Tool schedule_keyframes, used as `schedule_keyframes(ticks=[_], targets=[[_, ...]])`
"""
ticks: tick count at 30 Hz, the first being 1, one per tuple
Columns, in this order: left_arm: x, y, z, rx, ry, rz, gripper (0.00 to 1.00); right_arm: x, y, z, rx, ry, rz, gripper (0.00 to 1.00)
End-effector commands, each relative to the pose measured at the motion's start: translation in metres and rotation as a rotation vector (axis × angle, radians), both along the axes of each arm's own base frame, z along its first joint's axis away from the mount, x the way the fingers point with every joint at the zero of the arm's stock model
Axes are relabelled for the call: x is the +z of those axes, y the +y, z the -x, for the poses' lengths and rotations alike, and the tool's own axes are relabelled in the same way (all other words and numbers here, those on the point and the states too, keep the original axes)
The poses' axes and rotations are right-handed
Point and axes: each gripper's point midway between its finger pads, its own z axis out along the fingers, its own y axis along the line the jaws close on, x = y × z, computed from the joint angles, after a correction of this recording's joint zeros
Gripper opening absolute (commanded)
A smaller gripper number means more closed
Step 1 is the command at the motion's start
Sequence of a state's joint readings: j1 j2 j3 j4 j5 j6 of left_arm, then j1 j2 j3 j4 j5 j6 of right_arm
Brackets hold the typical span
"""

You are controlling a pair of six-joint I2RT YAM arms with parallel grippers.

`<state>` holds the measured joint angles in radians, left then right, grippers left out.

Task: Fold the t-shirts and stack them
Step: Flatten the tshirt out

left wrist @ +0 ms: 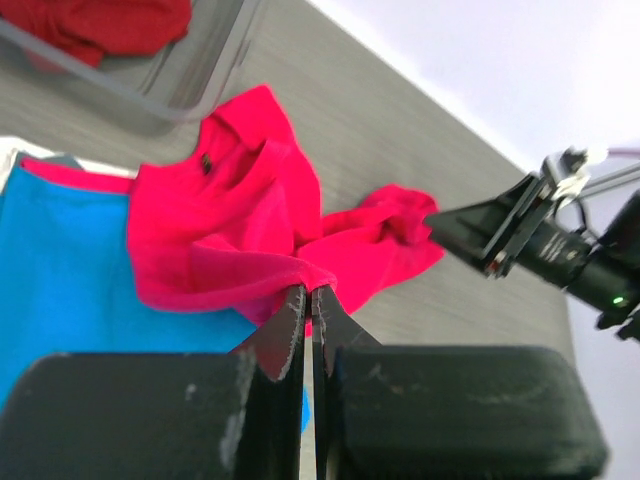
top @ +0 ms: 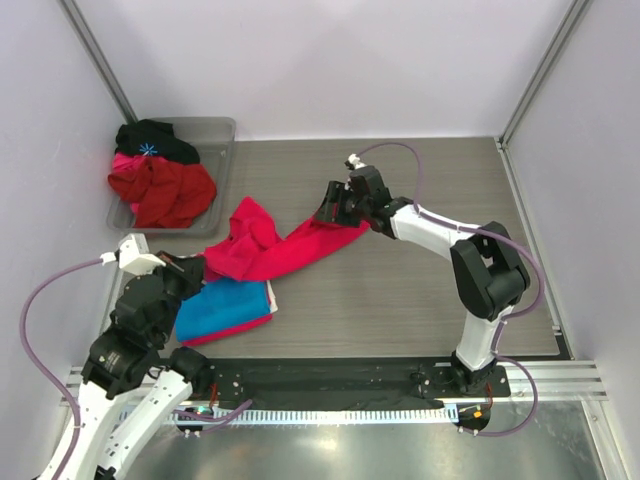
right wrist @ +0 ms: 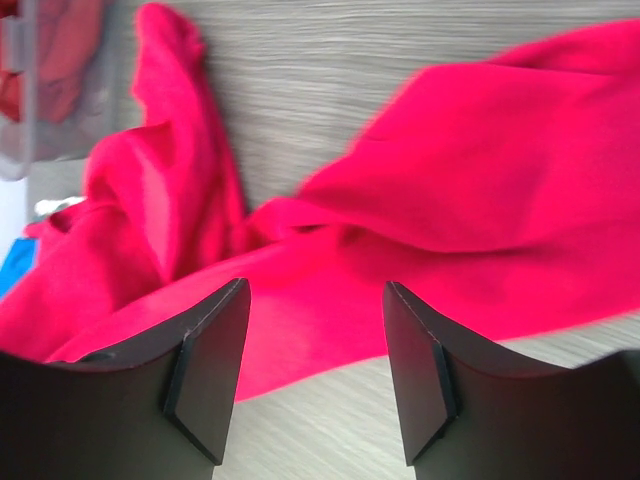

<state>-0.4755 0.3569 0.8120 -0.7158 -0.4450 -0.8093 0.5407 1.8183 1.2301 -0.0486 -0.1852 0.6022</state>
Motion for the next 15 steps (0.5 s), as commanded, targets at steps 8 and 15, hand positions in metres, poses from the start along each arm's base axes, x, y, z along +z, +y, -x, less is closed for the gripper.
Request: schedule_keyframes(ticks=[8, 15], targets=[[0.0, 0.001, 0.002, -0.002, -0.01, 0.003, 0.0, 0.018, 0.063, 0.01, -0.019, 0.051, -0.056, 0.63], [0.002, -0.001, 0.012, -0.036, -0.034, 0.027, 0.0, -0.002, 0.081, 0.023, -0.057, 0.108, -0.013, 0.64]])
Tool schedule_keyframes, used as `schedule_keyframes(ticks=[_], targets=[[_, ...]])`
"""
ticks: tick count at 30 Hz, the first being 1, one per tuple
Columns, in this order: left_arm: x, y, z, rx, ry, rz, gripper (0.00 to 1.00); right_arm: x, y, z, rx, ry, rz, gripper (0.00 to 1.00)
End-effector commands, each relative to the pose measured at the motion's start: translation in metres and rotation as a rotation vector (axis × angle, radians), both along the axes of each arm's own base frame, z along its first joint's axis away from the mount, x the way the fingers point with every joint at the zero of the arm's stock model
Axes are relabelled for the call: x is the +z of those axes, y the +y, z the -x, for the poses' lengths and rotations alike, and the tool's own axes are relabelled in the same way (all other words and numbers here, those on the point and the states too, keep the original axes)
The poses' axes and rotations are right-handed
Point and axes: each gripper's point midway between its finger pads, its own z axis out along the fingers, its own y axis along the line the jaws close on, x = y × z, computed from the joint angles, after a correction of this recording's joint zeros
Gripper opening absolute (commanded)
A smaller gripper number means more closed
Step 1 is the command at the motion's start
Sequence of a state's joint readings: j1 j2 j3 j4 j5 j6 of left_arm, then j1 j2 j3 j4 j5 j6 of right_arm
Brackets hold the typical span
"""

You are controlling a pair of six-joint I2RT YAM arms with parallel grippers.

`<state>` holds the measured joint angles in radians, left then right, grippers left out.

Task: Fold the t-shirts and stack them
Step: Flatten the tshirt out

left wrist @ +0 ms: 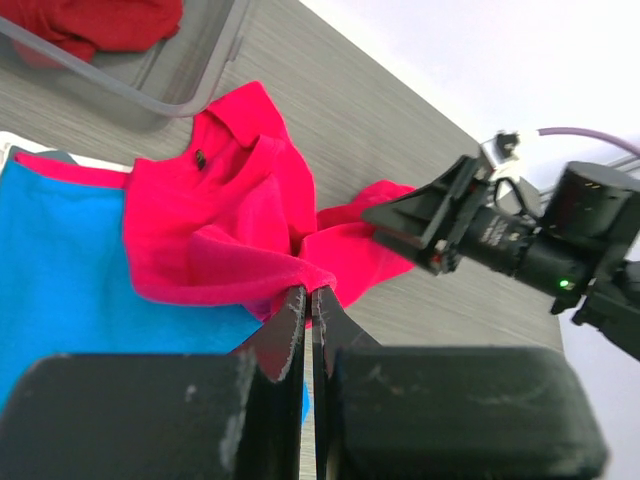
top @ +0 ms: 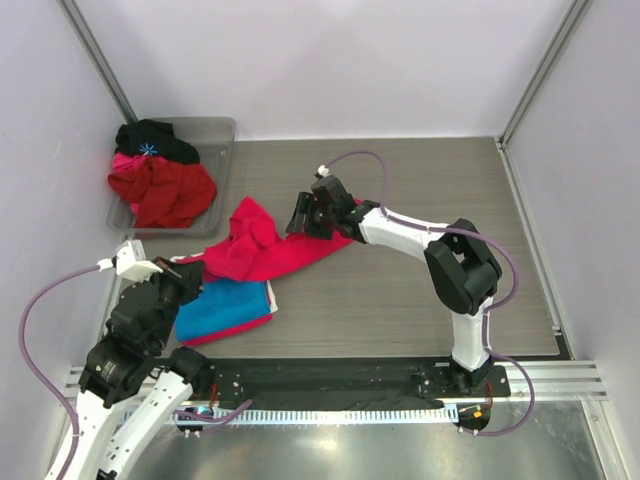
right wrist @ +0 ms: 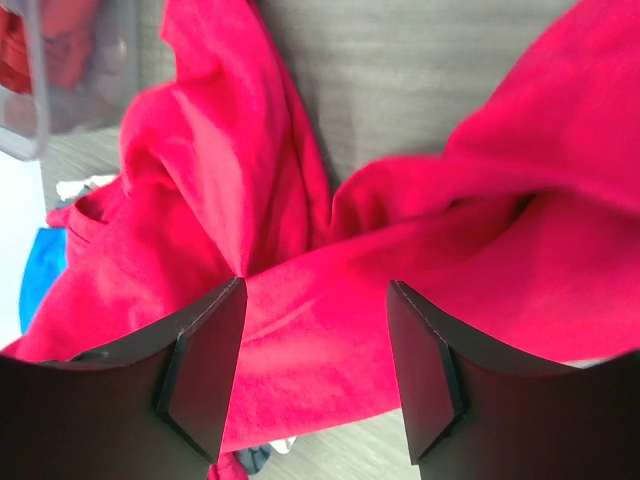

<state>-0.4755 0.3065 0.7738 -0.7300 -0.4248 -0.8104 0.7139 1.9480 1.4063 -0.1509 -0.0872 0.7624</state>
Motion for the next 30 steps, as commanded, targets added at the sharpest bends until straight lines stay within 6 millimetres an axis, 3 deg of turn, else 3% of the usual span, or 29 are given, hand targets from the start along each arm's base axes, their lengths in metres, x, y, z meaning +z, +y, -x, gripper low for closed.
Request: schedule_keyframes(ticks=[1, 7, 12, 20, 27, 30], targets=[[0.015, -0.001, 0.006, -0.023, -0.044, 0.024, 0.0, 0.003, 0.004, -0.003, -0.067, 0.021, -0.005, 0.64], [0.029, -0.004, 0.015, -0.065, -0.092, 0.042, 0.0, -0.019, 0.0, -0.008, -0.1, 0.048, 0.036, 0.64], [0.045, -0.006, 0.028, -0.119, -0.175, 0.064, 0.0, -0.02, 0.004, -0.015, -0.122, 0.047, 0.035, 0.64], [0.049, -0.009, 0.036, -0.154, -0.206, 0.075, 0.0, -0.023, -0.002, -0.022, -0.175, 0.038, 0.048, 0.65], [0.049, -0.012, 0.039, -0.176, -0.207, 0.077, 0.0, -0.04, -0.027, -0.035, -0.242, 0.055, 0.087, 0.67], [0.049, -0.012, 0.039, -0.178, -0.207, 0.074, 0.0, -0.047, -0.034, -0.039, -0.253, 0.065, 0.1, 0.59]])
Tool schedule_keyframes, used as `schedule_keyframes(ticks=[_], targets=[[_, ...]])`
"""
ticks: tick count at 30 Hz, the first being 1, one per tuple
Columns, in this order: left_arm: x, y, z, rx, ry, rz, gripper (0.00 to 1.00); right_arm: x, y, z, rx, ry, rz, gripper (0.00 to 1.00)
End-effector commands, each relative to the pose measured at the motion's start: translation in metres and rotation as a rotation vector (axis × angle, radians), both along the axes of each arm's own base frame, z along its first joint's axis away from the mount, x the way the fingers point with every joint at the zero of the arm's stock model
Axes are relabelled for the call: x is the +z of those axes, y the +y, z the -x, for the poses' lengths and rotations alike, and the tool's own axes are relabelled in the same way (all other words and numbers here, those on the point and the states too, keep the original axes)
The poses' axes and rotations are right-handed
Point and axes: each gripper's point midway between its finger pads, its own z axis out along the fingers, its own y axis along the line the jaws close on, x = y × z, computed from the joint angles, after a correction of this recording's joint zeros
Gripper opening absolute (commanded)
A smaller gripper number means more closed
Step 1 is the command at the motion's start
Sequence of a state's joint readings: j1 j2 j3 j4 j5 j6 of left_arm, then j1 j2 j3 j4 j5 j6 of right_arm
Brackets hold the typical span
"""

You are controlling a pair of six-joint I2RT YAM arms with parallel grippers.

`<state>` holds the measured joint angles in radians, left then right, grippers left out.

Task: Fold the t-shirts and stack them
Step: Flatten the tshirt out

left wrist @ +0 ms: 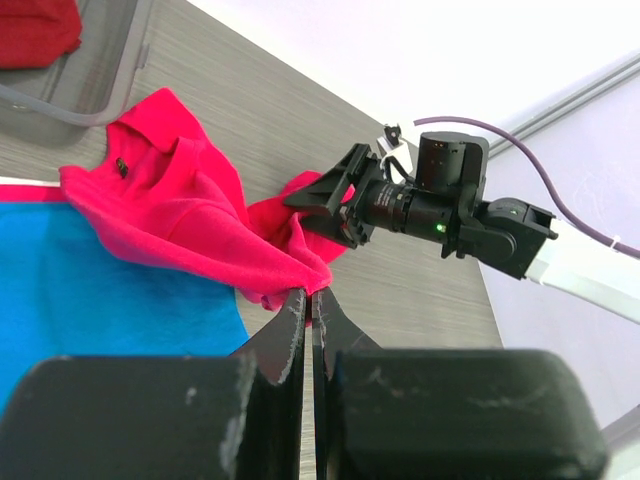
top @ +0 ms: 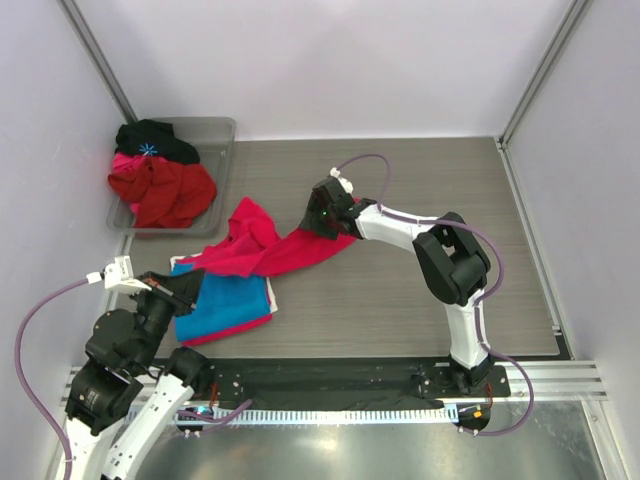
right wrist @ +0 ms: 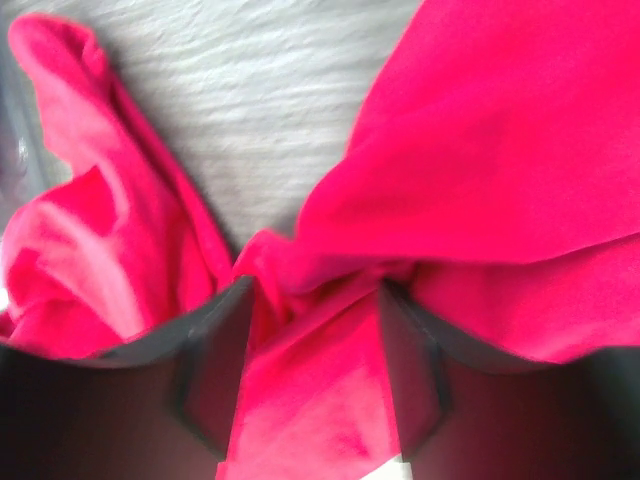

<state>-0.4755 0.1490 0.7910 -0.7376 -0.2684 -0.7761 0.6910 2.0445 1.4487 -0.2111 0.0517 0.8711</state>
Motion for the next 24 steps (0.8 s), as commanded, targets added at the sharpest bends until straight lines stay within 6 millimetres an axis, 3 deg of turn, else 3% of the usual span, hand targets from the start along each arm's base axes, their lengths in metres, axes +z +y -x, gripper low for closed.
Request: schedule_keyframes(ticks=[1, 3, 7, 9, 14, 17, 18, 20, 22, 24], targets=[[0.02, 0.001, 0.005, -0.014, -0.065, 0.01, 0.0, -0.008, -0.013, -0.014, -0.055, -0.008, 0.024, 0.51], [0.02, 0.001, 0.006, -0.015, -0.065, 0.01, 0.0, -0.009, -0.018, -0.017, -0.064, -0.011, 0.03, 0.47], [0.018, 0.001, 0.005, -0.014, -0.057, 0.004, 0.0, -0.011, -0.025, -0.019, -0.064, -0.004, 0.032, 0.1], [0.015, 0.002, 0.003, -0.005, -0.048, -0.002, 0.0, -0.007, -0.03, -0.018, -0.067, -0.01, 0.036, 0.02], [-0.002, 0.007, -0.007, 0.05, 0.036, -0.042, 0.0, 0.009, -0.05, -0.019, -0.094, -0.041, 0.043, 0.01], [-0.015, 0.007, -0.016, 0.073, 0.092, -0.082, 0.0, 0.031, -0.063, -0.022, -0.113, -0.082, 0.031, 0.01], [-0.021, 0.004, -0.022, 0.069, 0.123, -0.1, 0.0, 0.048, -0.066, -0.022, -0.117, -0.109, 0.015, 0.01], [-0.022, -0.002, -0.028, 0.057, 0.138, -0.106, 0.0, 0.058, -0.078, -0.022, -0.134, -0.133, 0.022, 0.01], [-0.02, -0.009, -0.037, 0.041, 0.149, -0.102, 0.0, 0.085, -0.088, -0.021, -0.153, -0.184, 0.0, 0.01], [-0.017, -0.015, -0.043, 0.034, 0.142, -0.087, 0.0, 0.092, -0.108, -0.017, -0.193, -0.201, 0.013, 0.01]])
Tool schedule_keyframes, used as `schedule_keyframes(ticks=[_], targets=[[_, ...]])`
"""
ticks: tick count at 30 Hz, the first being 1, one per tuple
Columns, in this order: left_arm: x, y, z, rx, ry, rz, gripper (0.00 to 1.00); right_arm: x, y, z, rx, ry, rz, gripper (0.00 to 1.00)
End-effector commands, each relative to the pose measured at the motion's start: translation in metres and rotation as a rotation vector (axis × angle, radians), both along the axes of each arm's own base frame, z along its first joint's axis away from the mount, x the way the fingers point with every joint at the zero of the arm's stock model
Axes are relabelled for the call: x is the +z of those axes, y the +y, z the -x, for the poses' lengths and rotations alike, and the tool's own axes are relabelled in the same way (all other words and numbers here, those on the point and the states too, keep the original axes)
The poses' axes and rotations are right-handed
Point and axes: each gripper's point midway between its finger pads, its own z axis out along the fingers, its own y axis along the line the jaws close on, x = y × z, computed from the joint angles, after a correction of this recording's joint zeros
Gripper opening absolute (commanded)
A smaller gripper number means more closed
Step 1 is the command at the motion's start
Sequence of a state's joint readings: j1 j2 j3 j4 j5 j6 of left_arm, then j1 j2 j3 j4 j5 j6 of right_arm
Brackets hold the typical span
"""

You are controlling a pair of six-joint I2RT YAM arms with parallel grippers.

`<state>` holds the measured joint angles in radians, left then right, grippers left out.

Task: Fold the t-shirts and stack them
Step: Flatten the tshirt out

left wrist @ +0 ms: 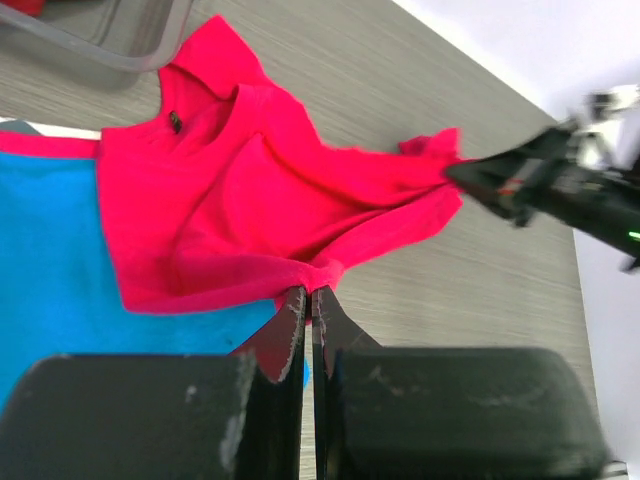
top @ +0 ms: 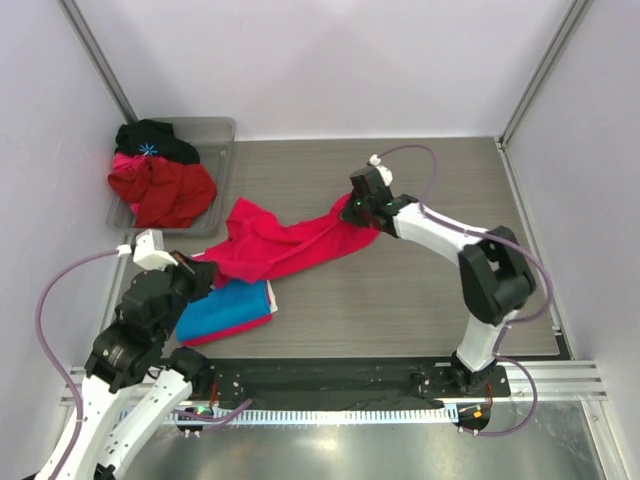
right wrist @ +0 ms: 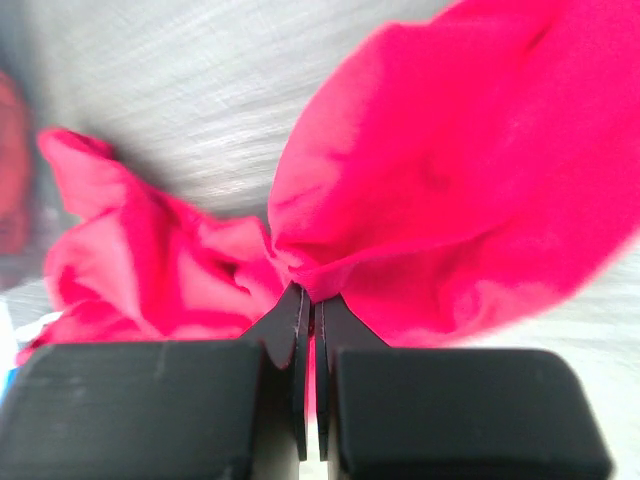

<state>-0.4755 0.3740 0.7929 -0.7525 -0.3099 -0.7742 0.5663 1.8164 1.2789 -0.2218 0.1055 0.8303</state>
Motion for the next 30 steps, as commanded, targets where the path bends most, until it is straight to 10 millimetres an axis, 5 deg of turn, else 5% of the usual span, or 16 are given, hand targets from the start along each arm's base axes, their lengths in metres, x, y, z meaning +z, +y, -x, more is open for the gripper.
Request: schedule_keyframes(ticks=[1, 6, 11, 14, 16, 20, 23, 30], targets=[[0.026, -0.012, -0.017, -0.017, -0.073, 0.04, 0.0, 0.071, -0.035, -0.003, -0.079, -0.166, -0.024, 0.01], [0.046, -0.029, -0.046, -0.028, -0.086, 0.055, 0.0, 0.085, -0.121, -0.004, -0.221, -0.195, -0.017, 0.01], [0.075, -0.044, -0.071, -0.045, -0.082, 0.041, 0.0, 0.112, -0.171, 0.007, -0.286, -0.243, 0.037, 0.01], [0.069, -0.05, -0.078, -0.054, -0.06, 0.034, 0.0, 0.101, -0.175, 0.022, -0.27, -0.23, 0.06, 0.01], [0.058, -0.051, -0.08, -0.054, -0.043, 0.036, 0.0, 0.074, -0.17, 0.036, -0.224, -0.176, 0.057, 0.07], [0.036, -0.046, -0.074, -0.039, -0.031, 0.032, 0.0, 0.026, -0.177, 0.052, -0.223, -0.098, 0.106, 0.61], [0.017, -0.039, -0.068, -0.022, -0.008, 0.018, 0.0, 0.004, -0.185, 0.057, -0.239, -0.064, 0.145, 0.71], [-0.006, -0.025, -0.048, 0.004, 0.01, 0.004, 0.0, -0.034, -0.186, 0.062, -0.239, 0.016, 0.174, 0.73]])
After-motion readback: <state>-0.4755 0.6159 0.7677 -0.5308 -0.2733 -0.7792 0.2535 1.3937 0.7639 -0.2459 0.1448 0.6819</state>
